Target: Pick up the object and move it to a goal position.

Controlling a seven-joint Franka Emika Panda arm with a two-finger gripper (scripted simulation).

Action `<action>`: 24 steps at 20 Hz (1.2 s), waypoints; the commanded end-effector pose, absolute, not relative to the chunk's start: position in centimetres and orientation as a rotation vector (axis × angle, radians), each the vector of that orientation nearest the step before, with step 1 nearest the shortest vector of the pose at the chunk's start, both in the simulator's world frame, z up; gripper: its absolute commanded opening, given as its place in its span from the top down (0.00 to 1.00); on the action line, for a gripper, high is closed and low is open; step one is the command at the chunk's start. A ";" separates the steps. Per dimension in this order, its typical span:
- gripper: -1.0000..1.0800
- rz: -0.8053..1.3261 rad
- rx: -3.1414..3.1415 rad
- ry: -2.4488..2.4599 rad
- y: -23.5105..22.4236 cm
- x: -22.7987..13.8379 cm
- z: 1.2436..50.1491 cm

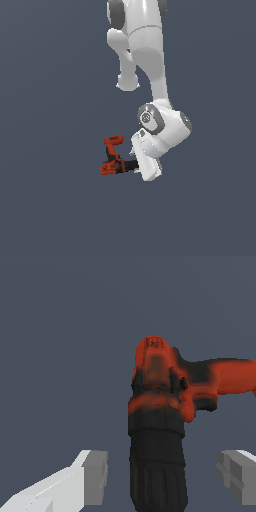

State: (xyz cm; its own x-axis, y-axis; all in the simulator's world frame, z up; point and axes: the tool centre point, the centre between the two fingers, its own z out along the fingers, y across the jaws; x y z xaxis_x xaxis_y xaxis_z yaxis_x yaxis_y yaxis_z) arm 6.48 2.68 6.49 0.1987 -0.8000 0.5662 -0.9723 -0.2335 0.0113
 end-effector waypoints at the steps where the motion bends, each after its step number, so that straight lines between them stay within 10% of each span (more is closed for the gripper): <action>1: 0.19 0.675 2.035 -1.784 2.6 6.5 6.4; 21: 0.19 0.679 2.035 -1.766 1.0 6.4 2.8; 22: 1.00 0.679 2.035 -1.766 1.0 6.4 2.8; 24: 1.00 0.679 2.035 -1.766 1.0 6.4 2.8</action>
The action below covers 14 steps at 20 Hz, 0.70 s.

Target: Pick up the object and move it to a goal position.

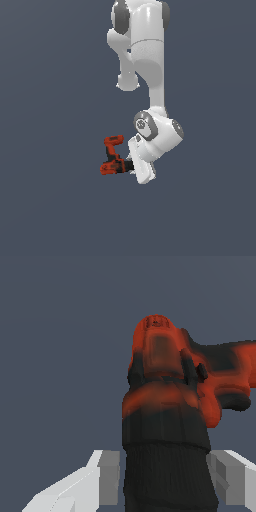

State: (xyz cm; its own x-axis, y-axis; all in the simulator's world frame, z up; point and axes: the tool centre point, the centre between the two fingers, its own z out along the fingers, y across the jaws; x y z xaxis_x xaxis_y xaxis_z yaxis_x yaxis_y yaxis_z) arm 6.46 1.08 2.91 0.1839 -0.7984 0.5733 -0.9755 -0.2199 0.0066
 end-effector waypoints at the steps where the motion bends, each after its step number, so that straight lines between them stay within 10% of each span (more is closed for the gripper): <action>1: 1.00 0.679 2.035 -1.766 1.0 6.4 2.8; 14: 1.00 0.679 2.035 -1.768 0.6 6.7 4.4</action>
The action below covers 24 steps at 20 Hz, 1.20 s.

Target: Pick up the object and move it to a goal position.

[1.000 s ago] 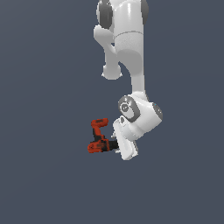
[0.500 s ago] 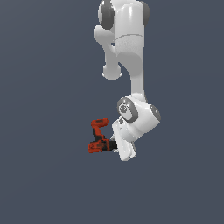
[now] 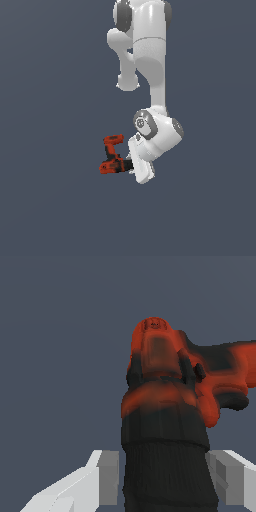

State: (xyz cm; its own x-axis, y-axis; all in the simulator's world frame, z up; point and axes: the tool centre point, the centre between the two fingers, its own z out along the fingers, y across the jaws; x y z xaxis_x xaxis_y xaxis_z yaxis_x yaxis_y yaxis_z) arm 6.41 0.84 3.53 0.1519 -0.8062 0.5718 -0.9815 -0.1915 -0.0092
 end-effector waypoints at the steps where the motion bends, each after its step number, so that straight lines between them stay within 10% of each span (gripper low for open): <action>1: 1.00 0.679 2.035 -1.768 0.5 6.7 5.0; 24: 1.00 0.679 2.030 -1.768 -6.0 10.3 30.3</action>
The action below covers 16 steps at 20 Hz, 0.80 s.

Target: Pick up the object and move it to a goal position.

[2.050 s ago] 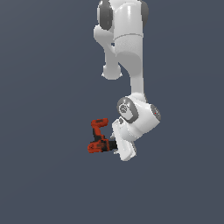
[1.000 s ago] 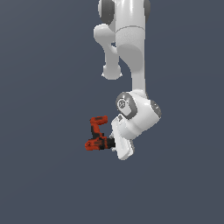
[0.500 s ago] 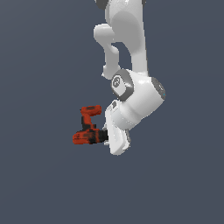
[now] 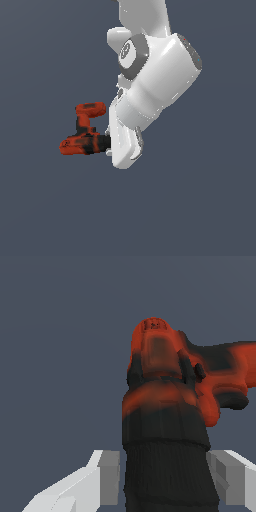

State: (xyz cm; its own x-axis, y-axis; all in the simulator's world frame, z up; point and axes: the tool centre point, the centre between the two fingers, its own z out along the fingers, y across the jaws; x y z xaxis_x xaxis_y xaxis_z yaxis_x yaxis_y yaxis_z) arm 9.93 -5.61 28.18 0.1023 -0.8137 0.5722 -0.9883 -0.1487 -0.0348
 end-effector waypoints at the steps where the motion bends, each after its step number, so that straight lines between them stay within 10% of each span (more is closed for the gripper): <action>1: 1.00 0.680 2.030 -1.768 -6.2 10.4 31.3; 16: 1.00 0.681 2.034 -1.765 -7.3 11.6 36.8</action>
